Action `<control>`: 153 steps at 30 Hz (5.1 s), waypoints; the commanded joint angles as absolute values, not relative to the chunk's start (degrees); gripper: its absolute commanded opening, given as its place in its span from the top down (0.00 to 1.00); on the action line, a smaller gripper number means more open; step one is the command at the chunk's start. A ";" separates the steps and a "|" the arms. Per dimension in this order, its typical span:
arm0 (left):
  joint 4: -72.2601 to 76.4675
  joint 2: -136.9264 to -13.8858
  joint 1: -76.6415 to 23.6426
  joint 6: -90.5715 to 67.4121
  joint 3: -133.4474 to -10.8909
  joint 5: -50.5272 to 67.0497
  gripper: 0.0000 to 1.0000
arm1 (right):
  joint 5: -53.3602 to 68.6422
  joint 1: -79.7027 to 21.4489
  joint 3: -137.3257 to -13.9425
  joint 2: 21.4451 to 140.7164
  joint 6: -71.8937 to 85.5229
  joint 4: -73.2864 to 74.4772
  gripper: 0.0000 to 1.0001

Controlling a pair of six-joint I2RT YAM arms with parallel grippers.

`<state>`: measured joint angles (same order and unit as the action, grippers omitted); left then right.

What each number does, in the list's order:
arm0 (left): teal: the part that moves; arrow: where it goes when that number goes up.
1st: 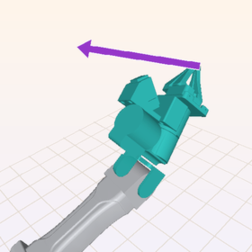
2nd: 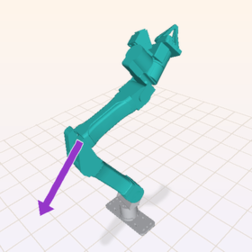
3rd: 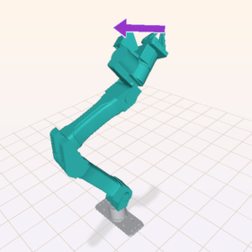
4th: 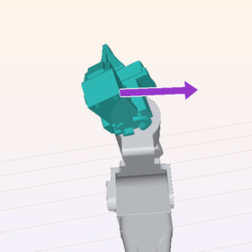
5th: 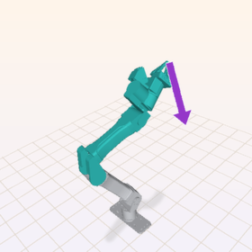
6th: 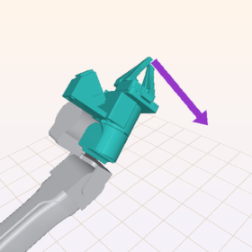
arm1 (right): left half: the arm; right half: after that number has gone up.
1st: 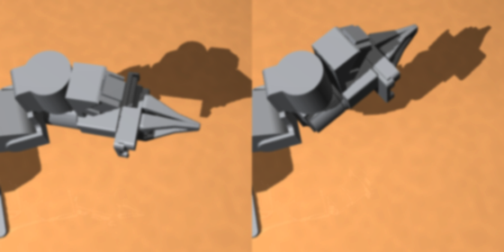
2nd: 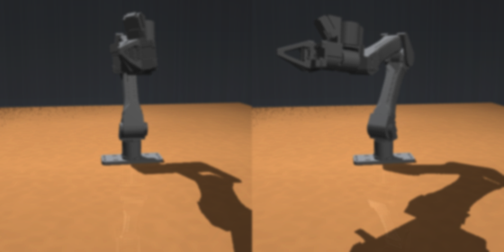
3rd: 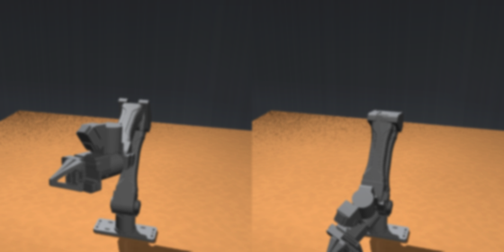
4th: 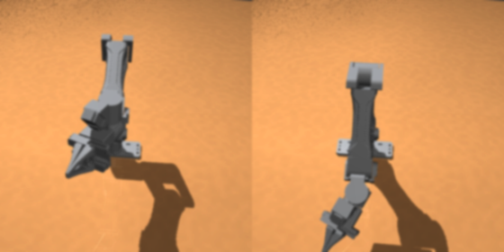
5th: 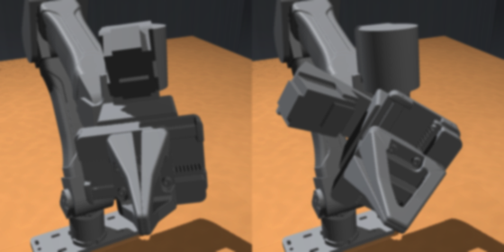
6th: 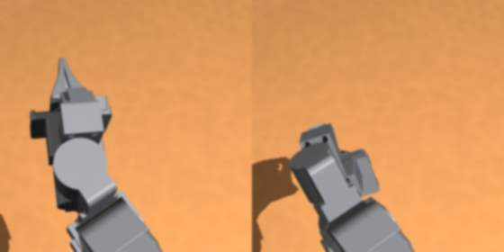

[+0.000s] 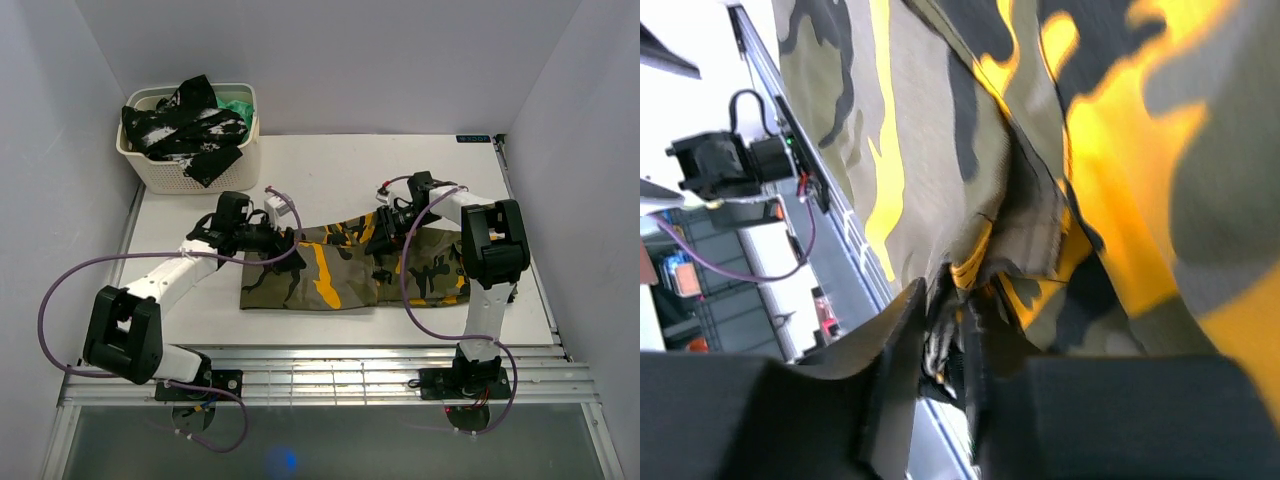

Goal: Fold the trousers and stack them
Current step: Fold the trousers

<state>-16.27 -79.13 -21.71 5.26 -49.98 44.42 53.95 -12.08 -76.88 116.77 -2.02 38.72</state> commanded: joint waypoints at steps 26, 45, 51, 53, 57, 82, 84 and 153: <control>-25.43 -88.14 1.76 11.82 -57.16 41.72 0.18 | 41.39 -13.18 -78.05 114.96 -8.26 40.25 0.92; -62.84 -117.42 -5.18 58.71 -95.44 48.08 0.17 | 42.98 -14.15 -79.01 115.22 -10.72 40.69 0.92; -62.84 -119.70 -7.91 59.41 -96.68 47.46 0.17 | 42.63 -14.41 -79.28 114.87 -11.34 40.78 0.92; -62.67 -120.06 -8.78 59.41 -96.68 47.37 0.18 | 42.71 -14.50 -79.36 114.96 -11.25 40.78 0.92; -61.09 -120.94 -9.93 58.10 -96.15 45.97 0.20 | 42.98 -14.59 -79.80 115.14 -11.25 40.78 0.92; -59.50 -120.33 -10.29 59.50 -93.52 43.77 0.83 | 43.59 -14.77 -80.25 115.31 -11.16 41.22 0.92; -59.50 -119.80 -9.67 59.50 -93.43 44.29 0.86 | 43.51 -14.94 -80.16 115.05 -11.07 40.96 0.92; -24.44 -101.60 14.59 0.53 -47.91 53.26 0.11 | 34.81 -23.64 -70.75 117.24 -18.28 37.71 0.55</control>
<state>-32.60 -99.33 14.83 3.66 -49.56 55.22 44.05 -23.66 -73.52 113.21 -16.21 39.11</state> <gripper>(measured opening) 0.910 0.447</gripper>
